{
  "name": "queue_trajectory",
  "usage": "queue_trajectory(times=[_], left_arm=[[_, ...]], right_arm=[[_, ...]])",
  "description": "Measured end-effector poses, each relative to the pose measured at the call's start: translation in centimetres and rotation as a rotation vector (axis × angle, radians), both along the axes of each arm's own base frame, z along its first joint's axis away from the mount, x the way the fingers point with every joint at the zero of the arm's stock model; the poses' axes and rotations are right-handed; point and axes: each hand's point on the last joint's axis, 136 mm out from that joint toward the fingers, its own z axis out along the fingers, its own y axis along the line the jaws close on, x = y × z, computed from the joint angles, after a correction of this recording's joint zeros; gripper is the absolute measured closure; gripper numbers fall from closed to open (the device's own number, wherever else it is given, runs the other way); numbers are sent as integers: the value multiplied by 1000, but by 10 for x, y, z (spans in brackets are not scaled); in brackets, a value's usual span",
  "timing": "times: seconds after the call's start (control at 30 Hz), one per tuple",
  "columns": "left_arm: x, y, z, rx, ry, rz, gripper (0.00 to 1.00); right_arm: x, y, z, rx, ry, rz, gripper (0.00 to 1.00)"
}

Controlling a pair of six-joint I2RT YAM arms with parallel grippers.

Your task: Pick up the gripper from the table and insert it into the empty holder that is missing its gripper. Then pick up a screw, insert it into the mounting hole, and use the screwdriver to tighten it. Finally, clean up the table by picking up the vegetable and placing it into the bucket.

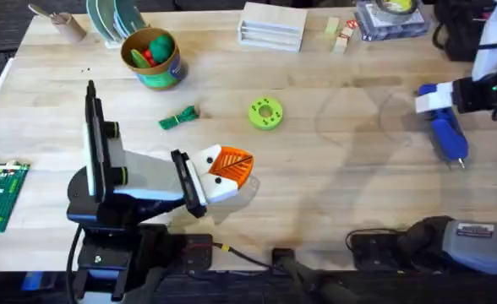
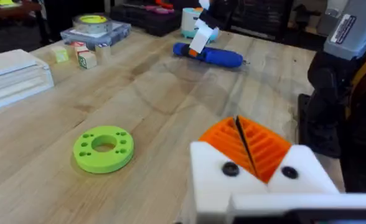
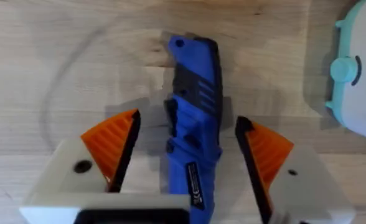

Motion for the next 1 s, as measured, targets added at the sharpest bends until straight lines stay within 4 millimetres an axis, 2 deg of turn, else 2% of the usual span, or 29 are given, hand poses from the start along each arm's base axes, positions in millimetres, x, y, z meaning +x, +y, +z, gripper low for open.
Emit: queue_trajectory(times=[0.13,0.47,0.9,1.0], left_arm=[[-1,0,0,0,1,-4,985],[-1,0,0,-1,1,-4,985],[-1,0,0,-1,1,-4,986],[-1,0,0,-1,1,-4,986]], right_arm=[[8,-4,-19,7,16,2,7],[15,-1,-45,59,41,19,7],[25,-4,-44,54,1,23,15],[26,-4,-44,55,-3,24,115]])
